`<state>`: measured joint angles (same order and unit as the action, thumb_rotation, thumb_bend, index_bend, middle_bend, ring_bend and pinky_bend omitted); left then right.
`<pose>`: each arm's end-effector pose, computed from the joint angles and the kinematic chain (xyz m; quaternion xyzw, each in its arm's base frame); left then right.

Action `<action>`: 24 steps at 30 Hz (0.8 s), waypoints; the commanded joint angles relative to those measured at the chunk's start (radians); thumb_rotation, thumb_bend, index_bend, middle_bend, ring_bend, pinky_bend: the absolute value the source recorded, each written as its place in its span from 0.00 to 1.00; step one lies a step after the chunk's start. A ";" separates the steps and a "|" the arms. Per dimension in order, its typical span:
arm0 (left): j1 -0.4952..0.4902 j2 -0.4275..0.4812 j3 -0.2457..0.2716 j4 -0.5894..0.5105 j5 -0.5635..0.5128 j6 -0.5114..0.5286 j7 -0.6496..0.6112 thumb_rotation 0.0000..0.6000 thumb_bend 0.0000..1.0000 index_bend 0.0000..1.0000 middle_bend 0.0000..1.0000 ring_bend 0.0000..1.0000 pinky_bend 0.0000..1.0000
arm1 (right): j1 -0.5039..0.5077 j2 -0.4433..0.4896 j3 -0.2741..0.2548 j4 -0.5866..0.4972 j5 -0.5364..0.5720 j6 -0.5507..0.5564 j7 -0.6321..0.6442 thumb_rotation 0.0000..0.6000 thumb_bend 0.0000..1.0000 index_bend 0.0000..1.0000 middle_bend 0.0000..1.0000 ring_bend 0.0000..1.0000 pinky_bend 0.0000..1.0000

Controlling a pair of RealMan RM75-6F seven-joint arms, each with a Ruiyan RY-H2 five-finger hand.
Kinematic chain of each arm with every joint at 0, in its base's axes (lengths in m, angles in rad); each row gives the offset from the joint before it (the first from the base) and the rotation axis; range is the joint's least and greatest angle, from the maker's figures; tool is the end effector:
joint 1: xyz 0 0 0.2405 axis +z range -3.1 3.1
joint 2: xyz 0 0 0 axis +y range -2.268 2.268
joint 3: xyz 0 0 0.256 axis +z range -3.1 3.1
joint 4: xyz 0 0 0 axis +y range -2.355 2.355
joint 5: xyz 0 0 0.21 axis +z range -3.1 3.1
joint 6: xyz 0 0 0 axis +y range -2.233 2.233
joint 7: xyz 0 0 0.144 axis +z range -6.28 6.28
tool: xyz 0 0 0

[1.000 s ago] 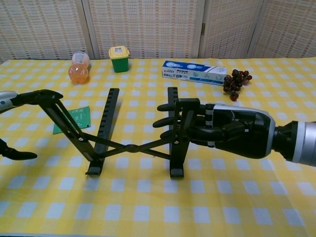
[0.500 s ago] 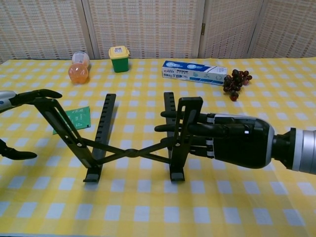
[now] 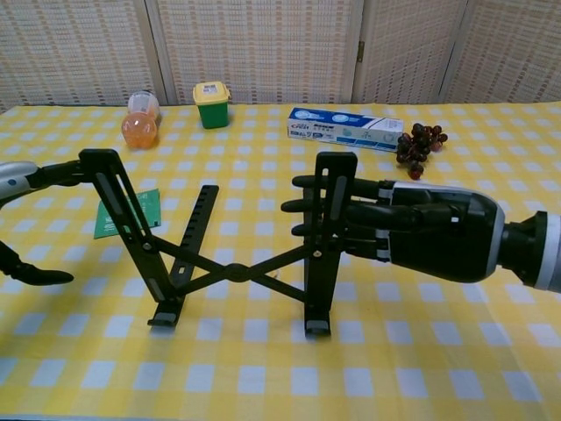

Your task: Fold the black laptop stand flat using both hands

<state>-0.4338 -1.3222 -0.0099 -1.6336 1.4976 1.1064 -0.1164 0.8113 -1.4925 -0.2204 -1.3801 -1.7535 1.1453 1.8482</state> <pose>-0.2242 0.2483 0.0367 -0.6929 -0.4792 -0.4147 0.3438 -0.1618 -0.2677 -0.0272 -0.3767 0.8194 -0.3935 0.1785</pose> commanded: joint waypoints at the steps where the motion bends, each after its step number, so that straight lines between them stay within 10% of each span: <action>1: -0.011 -0.010 -0.001 -0.003 0.004 -0.012 0.002 1.00 0.20 0.02 0.03 0.01 0.00 | -0.005 0.039 0.013 -0.042 -0.011 0.028 -0.065 1.00 0.41 0.14 0.17 0.17 0.01; 24: -0.139 -0.172 -0.100 0.095 -0.126 -0.143 0.005 1.00 0.20 0.06 0.06 0.03 0.00 | -0.024 0.085 -0.003 -0.138 -0.030 0.052 -0.119 1.00 0.41 0.11 0.16 0.15 0.01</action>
<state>-0.5690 -1.4918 -0.1062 -1.5420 1.3766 0.9658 -0.1137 0.7880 -1.4076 -0.2219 -1.5170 -1.7824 1.1956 1.7290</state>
